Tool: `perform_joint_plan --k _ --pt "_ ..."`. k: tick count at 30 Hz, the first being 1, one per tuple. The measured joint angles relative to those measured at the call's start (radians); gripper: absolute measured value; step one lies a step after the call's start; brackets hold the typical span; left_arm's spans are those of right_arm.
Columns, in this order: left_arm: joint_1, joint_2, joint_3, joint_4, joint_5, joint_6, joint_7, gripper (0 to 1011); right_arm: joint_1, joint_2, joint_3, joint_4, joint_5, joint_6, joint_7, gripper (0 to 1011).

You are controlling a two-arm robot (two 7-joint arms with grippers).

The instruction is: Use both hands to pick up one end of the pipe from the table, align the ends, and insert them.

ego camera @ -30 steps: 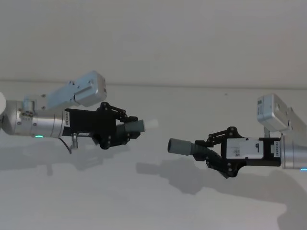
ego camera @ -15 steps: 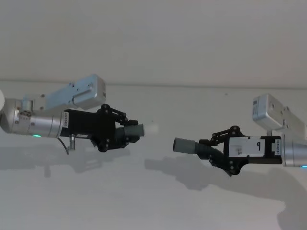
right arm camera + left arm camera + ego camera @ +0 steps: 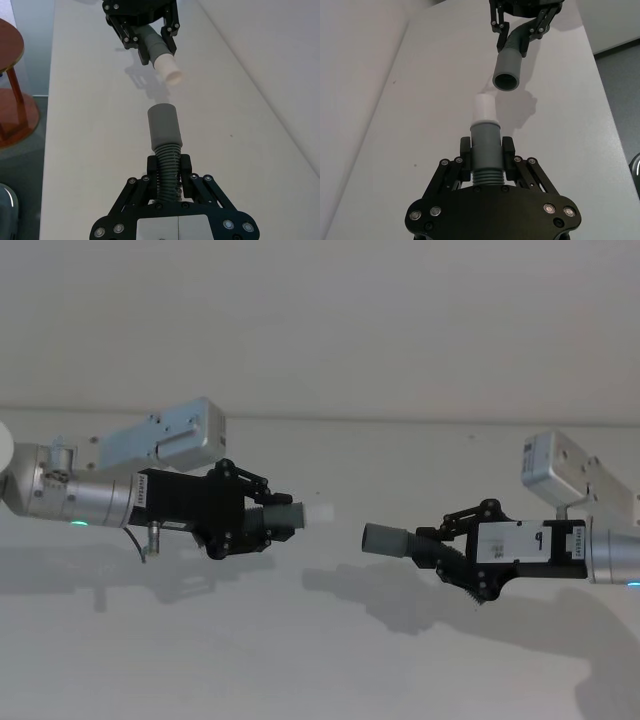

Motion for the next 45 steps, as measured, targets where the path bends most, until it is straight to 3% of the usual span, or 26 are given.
perform_joint_plan --k 45 --pt "-0.022 0.000 0.041 -0.007 -0.015 0.008 0.027 352 0.045 -0.009 -0.046 0.001 0.003 0.033 -0.043 264"
